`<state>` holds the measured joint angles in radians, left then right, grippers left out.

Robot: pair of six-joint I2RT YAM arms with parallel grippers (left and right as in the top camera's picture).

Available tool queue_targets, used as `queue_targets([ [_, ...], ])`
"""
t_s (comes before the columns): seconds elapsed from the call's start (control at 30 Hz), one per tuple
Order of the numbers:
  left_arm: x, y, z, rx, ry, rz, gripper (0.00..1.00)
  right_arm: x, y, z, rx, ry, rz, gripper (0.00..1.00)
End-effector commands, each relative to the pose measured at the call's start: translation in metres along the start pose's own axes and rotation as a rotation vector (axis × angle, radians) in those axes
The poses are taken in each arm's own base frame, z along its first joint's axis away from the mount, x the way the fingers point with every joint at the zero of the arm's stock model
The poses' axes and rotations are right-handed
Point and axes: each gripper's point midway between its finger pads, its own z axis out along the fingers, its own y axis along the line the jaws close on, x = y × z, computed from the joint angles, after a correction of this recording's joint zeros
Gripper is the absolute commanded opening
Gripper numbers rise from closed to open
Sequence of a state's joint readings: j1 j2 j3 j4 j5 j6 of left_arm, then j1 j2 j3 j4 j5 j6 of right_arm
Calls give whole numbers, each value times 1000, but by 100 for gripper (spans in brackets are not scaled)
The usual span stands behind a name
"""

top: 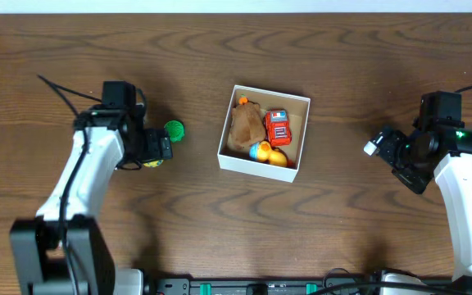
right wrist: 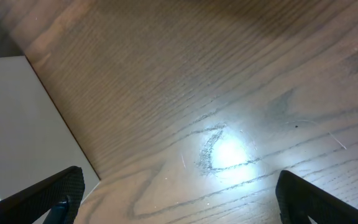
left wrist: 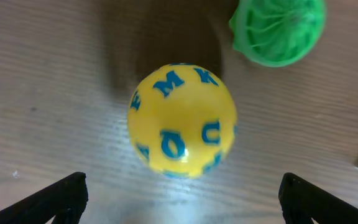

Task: Pack container
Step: 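Retract the right gripper and grasp the yellow lettered ball with left, then carry the yellow ball into the box with the left gripper, release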

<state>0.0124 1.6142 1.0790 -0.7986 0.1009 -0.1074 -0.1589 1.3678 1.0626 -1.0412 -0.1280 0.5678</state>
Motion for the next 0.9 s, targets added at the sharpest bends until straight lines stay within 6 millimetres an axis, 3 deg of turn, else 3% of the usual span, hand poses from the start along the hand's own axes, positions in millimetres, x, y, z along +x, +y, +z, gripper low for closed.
queue_targets([
  [0.0, -5, 9, 14, -48, 24, 23, 99, 1, -1, 2, -1, 10, 22, 99],
  [0.1, -6, 12, 26, -69, 44, 23, 96, 1, -1, 2, -1, 10, 22, 99],
  [0.27, -15, 12, 39, -70, 26, 30, 76, 1, -1, 2, -1, 10, 22, 99],
  [0.33, -20, 11, 41, -67, 11, 44, 72, 1, -1, 2, -1, 10, 22, 99],
  [0.47, -21, 11, 41, -66, 5, 46, 52, 1, -1, 2, -1, 10, 22, 99],
  [0.57, -19, 11, 38, -66, 7, 47, 48, 1, -1, 2, -1, 10, 22, 99],
  [0.7, -21, 10, 25, -62, -18, 47, 37, 1, -1, 2, -1, 10, 22, 99],
  [0.87, -28, -4, -22, -14, -114, 64, 35, 1, -1, 2, -1, 10, 22, 99],
])
